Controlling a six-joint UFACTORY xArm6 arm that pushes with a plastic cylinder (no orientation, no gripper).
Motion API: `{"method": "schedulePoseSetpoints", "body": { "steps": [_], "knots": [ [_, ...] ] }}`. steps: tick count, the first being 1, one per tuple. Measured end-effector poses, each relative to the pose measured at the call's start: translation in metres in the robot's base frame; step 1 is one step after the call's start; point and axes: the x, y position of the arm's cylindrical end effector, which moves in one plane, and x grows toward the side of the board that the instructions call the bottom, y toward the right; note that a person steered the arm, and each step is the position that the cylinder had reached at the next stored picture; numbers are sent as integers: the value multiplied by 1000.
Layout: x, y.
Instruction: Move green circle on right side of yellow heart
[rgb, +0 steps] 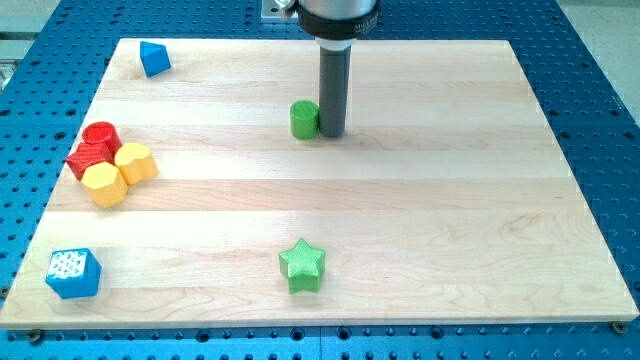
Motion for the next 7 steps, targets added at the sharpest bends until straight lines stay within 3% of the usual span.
{"method": "schedulePoseSetpoints", "body": {
  "steps": [1, 2, 4, 6, 7],
  "knots": [
    [3, -15],
    [51, -61],
    [15, -16],
    [14, -12],
    [-19, -13]
  ]
}}
